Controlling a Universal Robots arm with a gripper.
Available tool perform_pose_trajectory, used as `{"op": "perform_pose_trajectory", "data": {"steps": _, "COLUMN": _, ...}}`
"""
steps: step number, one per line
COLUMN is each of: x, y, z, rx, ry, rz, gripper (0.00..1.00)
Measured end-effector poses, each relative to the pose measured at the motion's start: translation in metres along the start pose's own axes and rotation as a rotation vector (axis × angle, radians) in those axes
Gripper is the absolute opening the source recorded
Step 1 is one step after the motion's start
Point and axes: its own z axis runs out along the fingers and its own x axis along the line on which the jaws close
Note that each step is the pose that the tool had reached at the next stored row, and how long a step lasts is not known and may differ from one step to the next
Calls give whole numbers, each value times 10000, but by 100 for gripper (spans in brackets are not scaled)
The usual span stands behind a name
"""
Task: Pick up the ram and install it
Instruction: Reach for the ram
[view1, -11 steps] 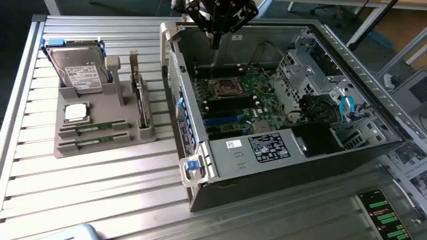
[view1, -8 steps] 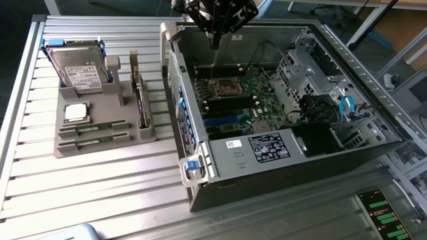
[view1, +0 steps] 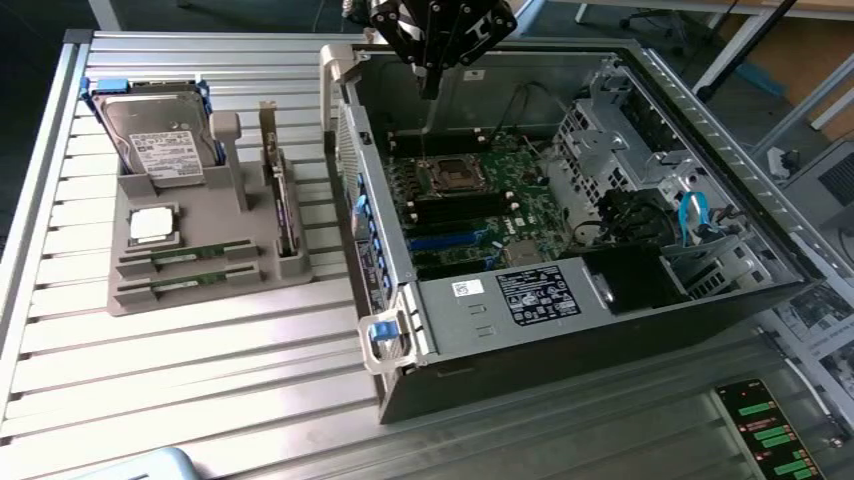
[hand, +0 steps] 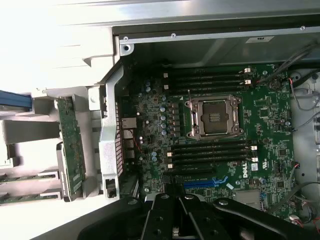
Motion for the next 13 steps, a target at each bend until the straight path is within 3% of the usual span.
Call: {"op": "perform_pose_trajectory", "data": {"steps": 13, "x": 189, "y": -7, "z": -3, "rx": 1, "ry": 6, "rz": 0, "gripper": 11}}
